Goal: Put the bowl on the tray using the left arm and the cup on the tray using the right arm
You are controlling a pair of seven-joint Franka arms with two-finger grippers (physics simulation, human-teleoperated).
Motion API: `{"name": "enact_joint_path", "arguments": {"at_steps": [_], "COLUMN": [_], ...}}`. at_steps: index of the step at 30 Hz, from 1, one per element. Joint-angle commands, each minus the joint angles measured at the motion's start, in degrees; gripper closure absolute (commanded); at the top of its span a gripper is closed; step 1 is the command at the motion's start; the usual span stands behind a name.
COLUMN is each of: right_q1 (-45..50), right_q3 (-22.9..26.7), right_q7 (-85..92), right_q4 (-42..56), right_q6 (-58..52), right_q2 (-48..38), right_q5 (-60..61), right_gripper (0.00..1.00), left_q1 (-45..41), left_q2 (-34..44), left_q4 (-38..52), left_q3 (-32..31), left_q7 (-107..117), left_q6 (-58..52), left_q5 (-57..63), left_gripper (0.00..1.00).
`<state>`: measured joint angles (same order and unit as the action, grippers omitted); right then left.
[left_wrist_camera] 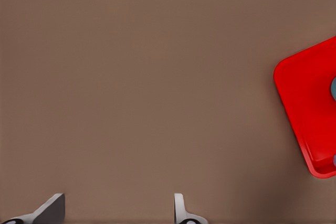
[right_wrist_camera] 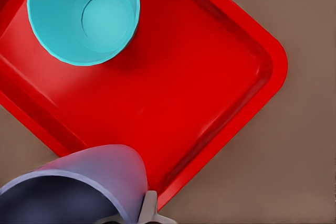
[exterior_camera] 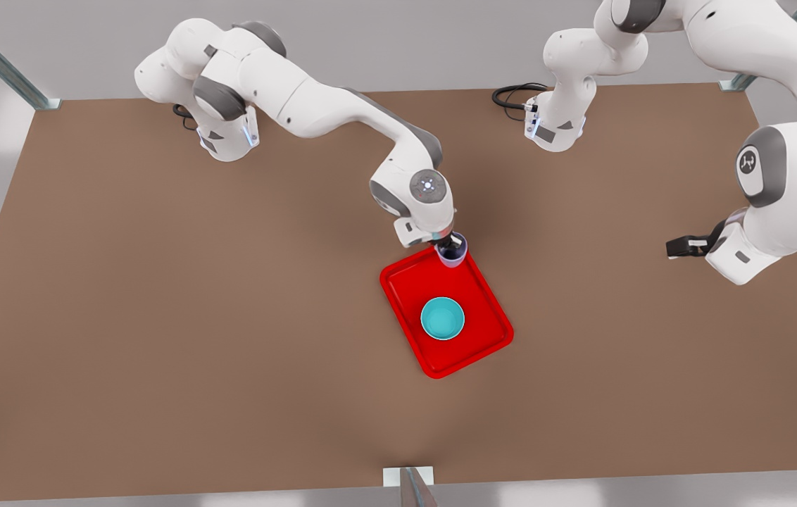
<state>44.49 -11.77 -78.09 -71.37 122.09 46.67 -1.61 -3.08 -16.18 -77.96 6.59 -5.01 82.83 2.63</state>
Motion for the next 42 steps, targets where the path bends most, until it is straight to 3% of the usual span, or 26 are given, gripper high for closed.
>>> {"name": "enact_joint_path", "arguments": {"at_steps": [1,13,14,15,16,31,34,37,38,39,40,41,42], "right_q1": [-0.02,-0.11,-0.29,-0.29,-0.2,-0.46,-2.04,-10.74,-19.32,-33.05,-41.76,-44.05,-44.05], "right_q3": [0.43,1.23,1.23,1.23,1.23,1.14,0.87,0.96,1.05,1.14,1.05,1.05,1.14], "right_q7": [0.04,-0.31,-0.31,-0.05,-0.05,0.57,1.44,17.07,31.88,58.35,76.32,76.77,75.81], "right_q4": [-0.26,-3.78,-3.78,-3.78,-3.78,-3.78,-3.08,-4.3,-9.91,-15.47,-14.86,-14.68,-15.12], "right_q6": [-0.01,5.88,5.88,5.88,5.88,5.26,-3.78,-12.13,-15.91,-17.23,-21.19,-28.82,-31.56], "right_q2": [0.0,2.37,2.37,2.37,2.37,1.76,-6.58,-15.29,-20.28,-26.89,-32.77,-40.24,-40.87], "right_q5": [-0.14,-0.5,-0.41,-0.85,-2.25,-2.43,2.31,11.55,10.15,6.8,1.35,-1.2,-1.29], "right_gripper": [0.79,0.79,0.7,0.15,0.0,0.0,0.0,0.0,0.0,0.0,0.0,0.0,0.0], "left_q1": [0.0,0.0,0.0,0.0,0.0,0.0,0.0,0.0,0.0,0.0,0.0,0.0,0.0], "left_q2": [0.0,-0.08,-0.08,-0.08,-0.08,-0.08,-0.08,-0.08,-0.08,-0.08,-0.08,-0.08,-0.08], "left_q4": [0.0,-0.26,-0.18,-0.18,-0.18,-0.26,-0.35,-0.35,-0.35,-0.26,-0.26,-0.26,-0.26], "left_q3": [0.0,0.0,0.0,0.0,0.0,0.0,0.0,0.0,0.0,0.0,0.0,0.0,0.0], "left_q7": [0.0,0.0,0.0,0.0,0.0,0.09,0.09,0.09,0.0,0.0,0.0,0.09,0.09], "left_q6": [-0.03,0.05,0.05,0.05,0.05,-0.03,-0.03,-0.03,-0.03,-0.03,-0.03,-0.03,-0.03], "left_q5": [0.0,-0.09,-0.09,-0.09,-0.09,-0.09,-0.09,-0.09,-0.09,-0.09,-0.09,-0.09,-0.09], "left_gripper": [0.0,0.0,0.0,0.0,0.0,0.0,0.0,0.0,0.0,0.0,0.0,0.0,0.0]}}
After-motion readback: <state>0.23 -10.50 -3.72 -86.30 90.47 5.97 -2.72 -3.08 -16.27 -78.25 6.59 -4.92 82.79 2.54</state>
